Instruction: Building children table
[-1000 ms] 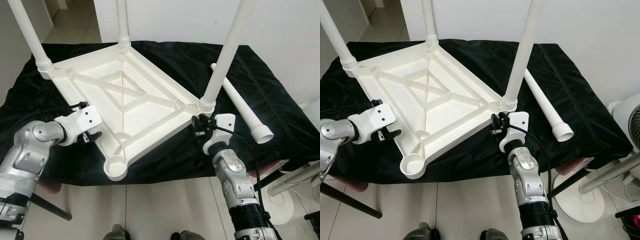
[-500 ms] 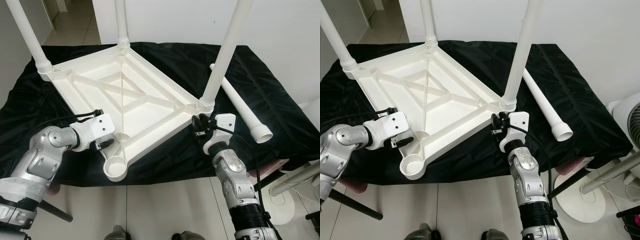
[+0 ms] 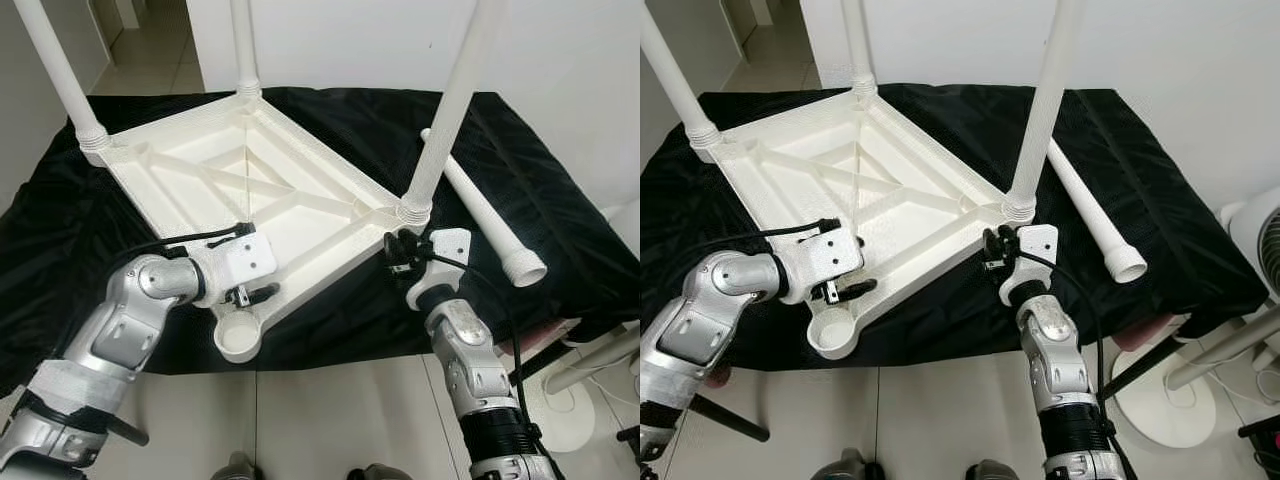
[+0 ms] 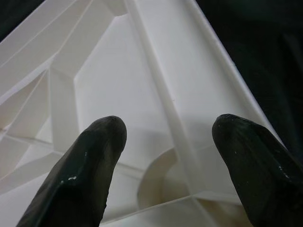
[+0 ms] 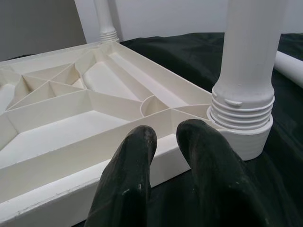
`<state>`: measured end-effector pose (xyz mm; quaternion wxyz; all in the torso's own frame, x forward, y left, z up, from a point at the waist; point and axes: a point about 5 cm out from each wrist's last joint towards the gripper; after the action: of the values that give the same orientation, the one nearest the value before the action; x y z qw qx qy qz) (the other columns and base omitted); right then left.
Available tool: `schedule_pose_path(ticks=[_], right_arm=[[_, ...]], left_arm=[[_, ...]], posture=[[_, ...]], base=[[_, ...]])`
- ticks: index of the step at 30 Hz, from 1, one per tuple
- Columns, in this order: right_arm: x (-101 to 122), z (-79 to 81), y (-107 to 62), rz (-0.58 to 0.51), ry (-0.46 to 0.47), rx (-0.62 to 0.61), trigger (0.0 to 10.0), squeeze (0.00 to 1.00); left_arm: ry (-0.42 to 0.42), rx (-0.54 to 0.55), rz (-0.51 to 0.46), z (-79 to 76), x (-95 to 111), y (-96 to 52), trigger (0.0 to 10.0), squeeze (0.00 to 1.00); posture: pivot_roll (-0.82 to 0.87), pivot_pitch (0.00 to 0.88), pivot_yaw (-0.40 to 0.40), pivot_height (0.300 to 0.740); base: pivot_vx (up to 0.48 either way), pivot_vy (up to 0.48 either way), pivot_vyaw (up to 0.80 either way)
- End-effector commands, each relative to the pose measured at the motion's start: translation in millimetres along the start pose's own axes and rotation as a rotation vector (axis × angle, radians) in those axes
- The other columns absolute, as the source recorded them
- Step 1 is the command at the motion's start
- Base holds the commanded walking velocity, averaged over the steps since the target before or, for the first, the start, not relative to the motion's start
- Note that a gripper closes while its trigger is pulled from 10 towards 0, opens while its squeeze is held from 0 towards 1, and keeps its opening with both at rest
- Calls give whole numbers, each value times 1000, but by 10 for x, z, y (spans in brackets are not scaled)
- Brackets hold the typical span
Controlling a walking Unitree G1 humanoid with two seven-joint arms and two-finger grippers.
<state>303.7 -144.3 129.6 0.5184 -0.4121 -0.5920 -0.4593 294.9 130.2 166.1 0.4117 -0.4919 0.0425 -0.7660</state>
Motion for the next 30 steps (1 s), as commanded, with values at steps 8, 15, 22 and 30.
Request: schedule_pose_path(ticks=[8, 15, 22, 30], right_arm=[[-26, -38, -19, 9, -9, -7, 10000, 0], [-24, -45, -4, 7, -10, 0, 10000, 0], [5, -81, -14, -7, -16, -19, 10000, 0], [32, -86, -18, -16, -17, -25, 10000, 0]], left_arm=[[-80, 56, -82, 365, 80, -164, 10000, 0], [-118, 29, -100, 685, 9, -381, 10000, 0], [-43, -79, 22, 456, -198, -305, 10000, 0], [39, -70, 85, 334, -278, -201, 10000, 0]], posture=[[-61, 16, 24, 740], [-60, 14, 33, 740], [-72, 20, 45, 740], [-81, 31, 35, 740]], base=[[0, 0, 0], [0, 0, 0], [0, 0, 0], [0, 0, 0]])
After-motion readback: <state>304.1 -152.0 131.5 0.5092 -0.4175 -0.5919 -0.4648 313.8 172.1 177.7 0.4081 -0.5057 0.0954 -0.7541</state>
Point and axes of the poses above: a point about 5 cm out from each wrist's last joint towards the gripper, its own y axis pointing out of the wrist towards the gripper, its own x axis along the axis of the wrist's last joint, z = x × y, and after that the axes turned 5 degrees about -y, right-handed
